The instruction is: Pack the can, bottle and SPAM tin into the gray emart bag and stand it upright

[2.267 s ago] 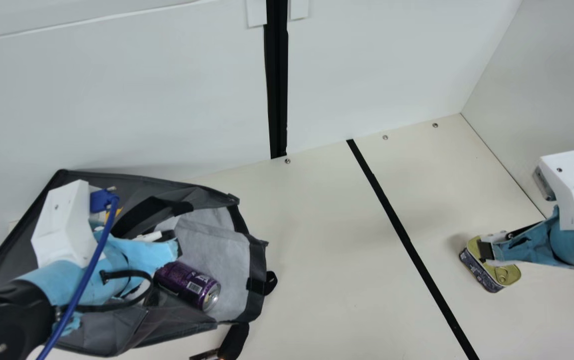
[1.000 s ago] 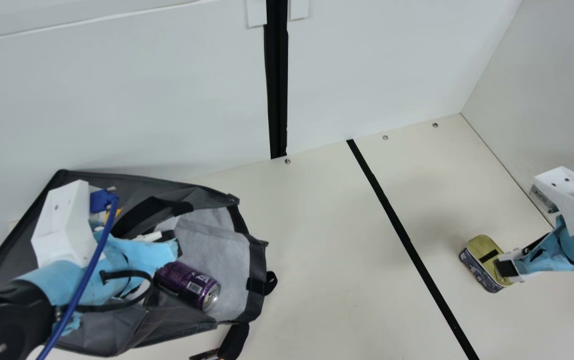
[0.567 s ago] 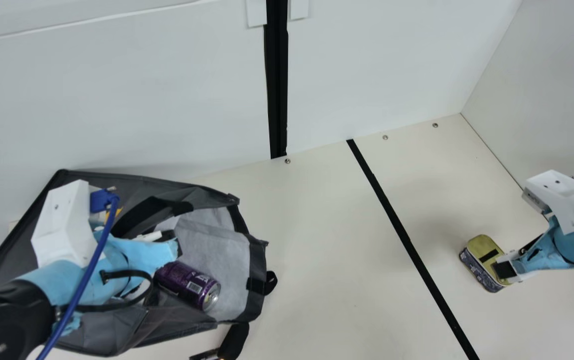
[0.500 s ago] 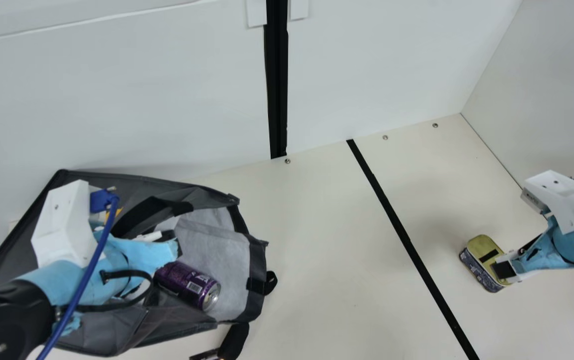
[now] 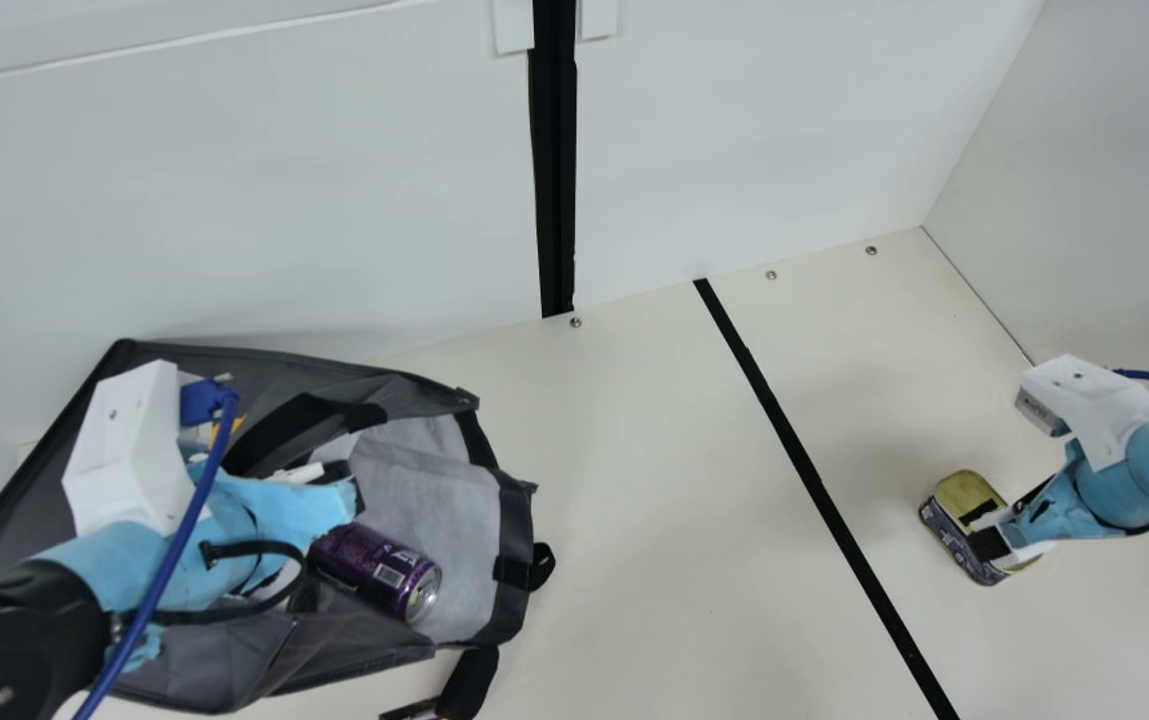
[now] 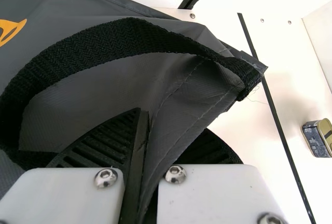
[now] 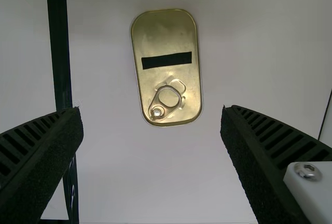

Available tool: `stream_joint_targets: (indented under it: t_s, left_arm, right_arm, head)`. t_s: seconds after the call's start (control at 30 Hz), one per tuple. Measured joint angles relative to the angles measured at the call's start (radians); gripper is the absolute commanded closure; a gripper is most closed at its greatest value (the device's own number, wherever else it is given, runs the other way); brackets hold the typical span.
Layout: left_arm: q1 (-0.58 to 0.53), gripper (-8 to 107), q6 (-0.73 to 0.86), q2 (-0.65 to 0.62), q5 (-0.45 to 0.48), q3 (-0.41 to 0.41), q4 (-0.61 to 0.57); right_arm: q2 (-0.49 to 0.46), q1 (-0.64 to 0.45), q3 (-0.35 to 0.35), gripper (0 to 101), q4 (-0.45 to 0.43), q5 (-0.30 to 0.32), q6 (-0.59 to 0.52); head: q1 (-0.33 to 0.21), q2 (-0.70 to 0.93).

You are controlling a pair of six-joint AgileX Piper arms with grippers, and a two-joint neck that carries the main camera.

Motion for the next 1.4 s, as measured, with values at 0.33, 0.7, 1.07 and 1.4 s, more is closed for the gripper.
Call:
stream_joint_targets:
  t_s: [0.33, 0.7, 1.07, 1.4]
  left_arm:
    - [0.000, 107, 0.000, 0.000, 0.000, 0.000, 0.000]
    - [0.000, 107, 0.000, 0.000, 0.000, 0.000, 0.000]
    - [0.000, 107, 0.000, 0.000, 0.000, 0.000, 0.000]
    - [0.000, 107, 0.000, 0.000, 0.000, 0.000, 0.000]
  right_arm:
    - [0.078, 0.028, 0.002, 6, -0.009, -0.050, 0.016]
    - [0.175, 0.053, -0.021, 6, -0.024, -0.095, 0.028]
    - [0.248, 0.056, -0.028, 26, -0.032, -0.131, 0.029]
    - [0.263, 0.056, -0.031, 93, -0.032, -0.131, 0.020]
  head:
    - [0.000, 0.000]
    - [0.000, 0.000]
    - [0.000, 0.000]
    - [0.000, 0.000]
